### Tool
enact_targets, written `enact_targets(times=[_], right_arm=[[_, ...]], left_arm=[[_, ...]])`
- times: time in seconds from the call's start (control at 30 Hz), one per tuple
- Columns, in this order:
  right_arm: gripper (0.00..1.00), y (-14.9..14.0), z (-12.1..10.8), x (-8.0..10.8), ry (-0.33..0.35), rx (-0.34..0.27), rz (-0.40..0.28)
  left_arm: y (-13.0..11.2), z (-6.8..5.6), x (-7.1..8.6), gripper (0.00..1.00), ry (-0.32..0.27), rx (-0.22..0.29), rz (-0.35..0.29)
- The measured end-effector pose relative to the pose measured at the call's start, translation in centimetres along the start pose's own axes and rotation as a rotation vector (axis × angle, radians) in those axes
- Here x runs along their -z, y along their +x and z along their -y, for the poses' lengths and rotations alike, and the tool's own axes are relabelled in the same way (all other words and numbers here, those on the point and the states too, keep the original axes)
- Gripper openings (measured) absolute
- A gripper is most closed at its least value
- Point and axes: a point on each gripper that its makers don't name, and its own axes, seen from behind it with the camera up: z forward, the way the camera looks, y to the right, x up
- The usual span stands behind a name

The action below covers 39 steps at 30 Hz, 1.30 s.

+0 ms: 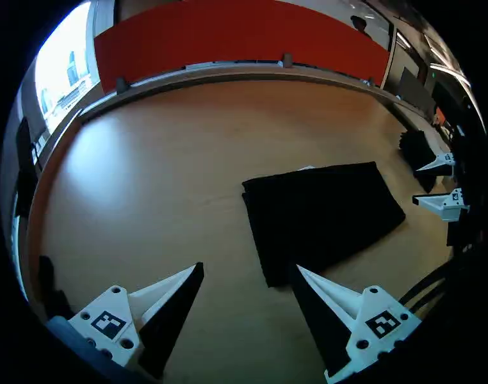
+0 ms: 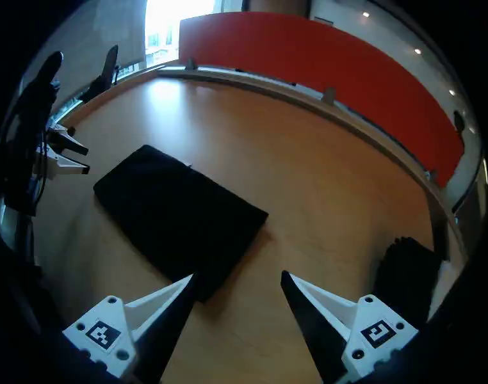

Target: Fold towel

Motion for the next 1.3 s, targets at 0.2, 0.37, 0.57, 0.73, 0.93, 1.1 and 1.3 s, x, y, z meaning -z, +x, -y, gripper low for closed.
enact_targets(times=[0.2,0.37,0.57,0.73,0.93,1.1,1.3], right_arm=[[0.97,0.0,0.2,0.2,0.006,-0.001,-0.005],[0.96,0.1,0.4,0.1,0.019,0.014,-0.005],[0.96,0.1,0.9,-0.2,0.052,0.049,-0.001],[0.96,0.1,1.6,-0.5,0.088,0.085,0.005],[0.96,0.1,2.1,-0.9,0.123,0.12,0.014],[0.92,-0.6,2.3,-1.3,0.143,0.133,0.037],[0.84,-2.0,2.6,-2.0,0.168,0.146,0.073]], left_arm=[[-0.5,-0.2,0.6,0.97,0.001,0.016,-0.002],[-0.8,0.0,1.3,0.97,0.013,0.026,-0.009],[-1.2,0.5,2.2,0.97,0.032,0.055,-0.016],[-1.9,1.1,2.9,0.97,0.053,0.081,-0.015],[-2.7,1.7,3.9,0.97,0.074,0.113,-0.015],[-3.3,2.3,4.6,0.97,0.089,0.134,-0.016],[-3.7,2.9,5.3,0.97,0.106,0.154,-0.021]])
